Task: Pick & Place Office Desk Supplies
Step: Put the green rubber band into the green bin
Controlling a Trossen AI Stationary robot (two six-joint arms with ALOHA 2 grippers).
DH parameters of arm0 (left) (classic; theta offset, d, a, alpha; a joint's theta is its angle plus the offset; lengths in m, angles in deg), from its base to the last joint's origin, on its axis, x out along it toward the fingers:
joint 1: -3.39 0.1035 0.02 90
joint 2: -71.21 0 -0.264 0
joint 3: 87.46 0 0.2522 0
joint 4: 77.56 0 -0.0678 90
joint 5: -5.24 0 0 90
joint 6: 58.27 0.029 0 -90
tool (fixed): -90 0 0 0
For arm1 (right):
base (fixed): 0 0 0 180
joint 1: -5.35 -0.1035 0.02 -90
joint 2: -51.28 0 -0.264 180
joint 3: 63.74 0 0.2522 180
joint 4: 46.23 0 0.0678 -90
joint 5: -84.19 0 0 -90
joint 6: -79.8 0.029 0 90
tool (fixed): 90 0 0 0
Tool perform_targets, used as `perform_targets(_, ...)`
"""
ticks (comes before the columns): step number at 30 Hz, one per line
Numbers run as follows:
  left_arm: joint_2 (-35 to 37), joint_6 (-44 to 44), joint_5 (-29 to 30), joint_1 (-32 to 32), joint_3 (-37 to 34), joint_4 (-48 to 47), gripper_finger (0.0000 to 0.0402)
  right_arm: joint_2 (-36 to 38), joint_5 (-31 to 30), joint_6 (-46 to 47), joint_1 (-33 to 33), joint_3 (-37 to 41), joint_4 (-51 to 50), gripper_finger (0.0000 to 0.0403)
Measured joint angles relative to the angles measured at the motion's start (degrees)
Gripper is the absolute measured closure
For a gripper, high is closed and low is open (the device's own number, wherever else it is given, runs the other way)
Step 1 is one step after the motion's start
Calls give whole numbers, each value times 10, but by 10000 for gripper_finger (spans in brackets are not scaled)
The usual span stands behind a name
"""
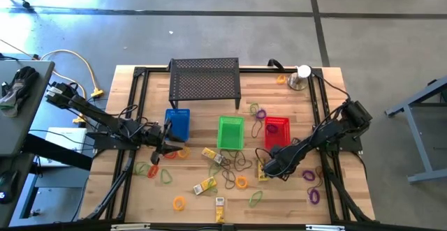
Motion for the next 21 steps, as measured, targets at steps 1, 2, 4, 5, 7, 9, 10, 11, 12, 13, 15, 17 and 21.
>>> perform_targets(1,0,0,0,0,0,0,262,0,0,-13,0,0,1,284)
perform_targets(2,0,0,0,0,0,0,262,0,0,-27,0,0,3,284)
perform_targets(4,0,0,0,0,0,0,262,0,2,-55,1,1,6,284)
perform_targets(5,0,0,0,0,0,0,262,0,7,-69,3,1,7,284)
perform_targets(7,0,0,0,0,0,0,262,0,19,-86,10,3,21,284)
perform_targets(9,0,-2,0,0,0,0,262,1,39,-96,17,13,50,284)
perform_targets(10,0,-2,0,0,0,0,262,2,45,-108,20,18,61,284)
perform_targets(11,0,-2,0,0,0,0,262,2,51,-123,24,23,69,284)
perform_targets(12,0,-2,0,0,0,0,262,3,54,-132,26,26,74,284)
perform_targets(13,0,-2,0,0,0,0,262,3,55,-135,29,30,75,284)
perform_targets(15,0,-2,0,0,0,0,262,3,58,-137,35,38,79,291)
perform_targets(17,0,-3,0,0,0,0,262,4,61,-137,39,43,82,304)
perform_targets(21,0,-3,0,0,0,0,262,4,48,-150,40,47,76,349)
